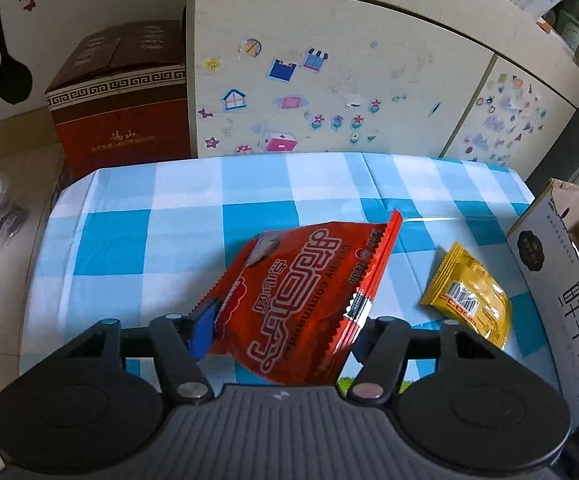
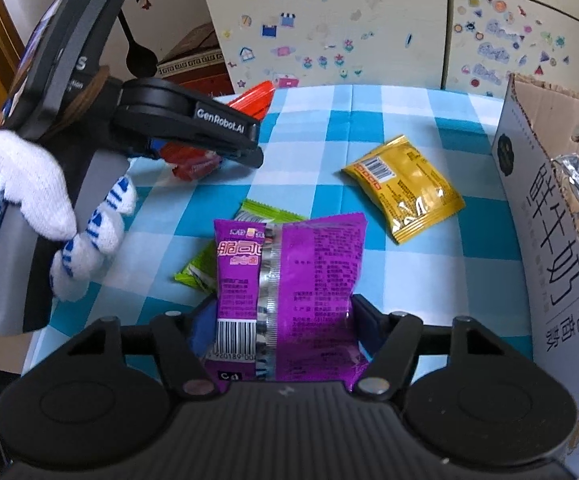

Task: Organize snacks
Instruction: 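Grasp the red packet with the left gripper while the right gripper grasps the purple packet, then carry both held packets over the cardboard box and open both grippers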

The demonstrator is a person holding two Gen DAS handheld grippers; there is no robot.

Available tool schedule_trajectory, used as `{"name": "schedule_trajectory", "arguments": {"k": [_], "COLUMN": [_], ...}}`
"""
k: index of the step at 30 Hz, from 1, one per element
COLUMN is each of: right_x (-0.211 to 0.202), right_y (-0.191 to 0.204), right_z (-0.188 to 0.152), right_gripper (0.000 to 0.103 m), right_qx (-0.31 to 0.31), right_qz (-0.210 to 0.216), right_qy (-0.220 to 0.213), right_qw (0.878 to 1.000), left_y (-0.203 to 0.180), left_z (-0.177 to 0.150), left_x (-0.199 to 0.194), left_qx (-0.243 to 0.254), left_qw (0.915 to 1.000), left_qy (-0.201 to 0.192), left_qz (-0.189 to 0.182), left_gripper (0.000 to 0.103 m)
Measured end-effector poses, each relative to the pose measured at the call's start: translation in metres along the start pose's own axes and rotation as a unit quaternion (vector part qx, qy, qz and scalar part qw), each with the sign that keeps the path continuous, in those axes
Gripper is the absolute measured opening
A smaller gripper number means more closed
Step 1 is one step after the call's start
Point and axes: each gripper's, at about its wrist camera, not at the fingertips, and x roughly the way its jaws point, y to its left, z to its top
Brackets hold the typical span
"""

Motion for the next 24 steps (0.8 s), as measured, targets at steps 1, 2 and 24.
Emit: {"name": "schedule_trajectory", "arguments": {"k": [1, 2, 24], "right_x": [-0.001, -0.002, -0.017], "right_y": [0.000, 0.000, 0.006], "right_z": [0.001, 0.001, 0.007], "right_gripper": [0.069, 0.069, 0.069], "right_qx": [0.001, 0.002, -0.012], "right_qz": [0.000, 0.000, -0.001], "right_qy": [-0.001, -0.002, -0.024], "right_qw": [1.000, 1.000, 1.000], "left_y": [0.000, 0.001, 0.010], "left_z": [-0.001, -0.002, -0.005], "left_x": [-0.001, -0.002, -0.036], "left_qx": [0.001, 0.000, -0.044], "left_qw": [1.0000, 1.0000, 0.9985], "left_qy": [0.000, 0.000, -0.022], "left_qz": [0.004, 0.006, 0.023], "left_gripper": [0.067, 0.067, 0.067]}}
